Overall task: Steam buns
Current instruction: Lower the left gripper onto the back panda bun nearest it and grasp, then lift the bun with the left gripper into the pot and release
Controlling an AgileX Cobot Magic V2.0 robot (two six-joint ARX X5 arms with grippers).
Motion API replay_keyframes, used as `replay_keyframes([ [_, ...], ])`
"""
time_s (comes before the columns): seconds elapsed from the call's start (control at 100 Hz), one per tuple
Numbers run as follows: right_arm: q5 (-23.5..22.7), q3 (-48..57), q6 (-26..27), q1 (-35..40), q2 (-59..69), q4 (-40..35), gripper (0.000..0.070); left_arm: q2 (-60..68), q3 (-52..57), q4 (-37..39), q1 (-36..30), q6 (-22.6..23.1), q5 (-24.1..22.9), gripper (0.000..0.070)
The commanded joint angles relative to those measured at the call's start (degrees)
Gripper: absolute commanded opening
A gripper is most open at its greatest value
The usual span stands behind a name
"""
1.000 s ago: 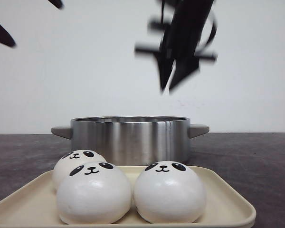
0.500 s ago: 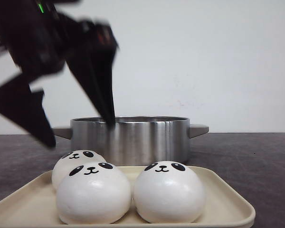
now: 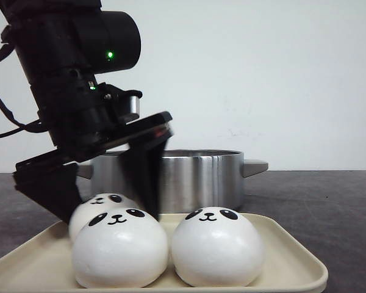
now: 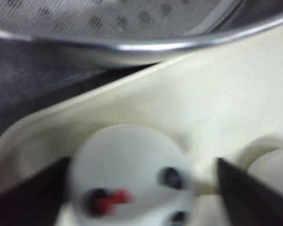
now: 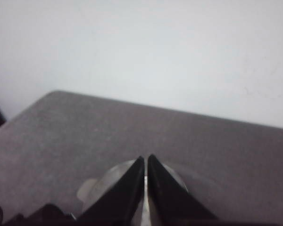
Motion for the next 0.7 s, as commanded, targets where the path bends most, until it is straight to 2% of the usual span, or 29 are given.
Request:
replay_keyframes([
  [0.0, 0.26, 1.11, -0.44, 0.57, 0.55, 0.0, 0.0004, 1.53, 0.52, -0.55, -1.01, -0.66, 0.02, 0.0016],
  [0.01, 0.26, 1.11, -0.44, 0.57, 0.55, 0.0, 0.0004, 1.49, 0.52, -0.55, -1.05, -0.66, 0.04, 0.0029],
  [0.05, 0.26, 1.11, -0.44, 0.57, 0.55, 0.0, 0.0004, 1.03, 0.55, -0.72, -1.25, -0.68, 0.07, 0.0],
  [0.15, 0.26, 1.11, -0.46, 0.57, 0.55, 0.2, 0.0004, -1.81, 0.55, -0.7, -1.9, -0.28, 0.04, 0.0],
  [0.31, 0.26, 1.11, -0.63, 0.57, 0.55, 0.33, 0.0004, -10.86, 1.09, 1.6, -3.52, 0.0, -0.04, 0.0],
  [0.44, 0.22, 1.11, -0.63, 0.57, 0.55, 0.31, 0.0004, -18.53, 1.44, 8.57, -3.56, 0.2, -0.44, 0.0],
  [0.5, 0.2, 1.11, -0.63, 0.57, 0.55, 0.31, 0.0004, -21.14, 1.44, 13.14, -3.41, 0.15, -3.08, 0.0],
  [0.6, 0.02, 1.11, -0.63, 0.57, 0.55, 0.28, 0.0004, -23.17, 1.44, 20.22, -2.51, 0.24, -10.08, 0.0],
  [0.69, 0.04, 1.11, -0.61, 0.57, 0.55, 0.31, 0.0004, -22.58, 1.44, 24.28, -0.61, 0.83, -11.1, 0.0],
])
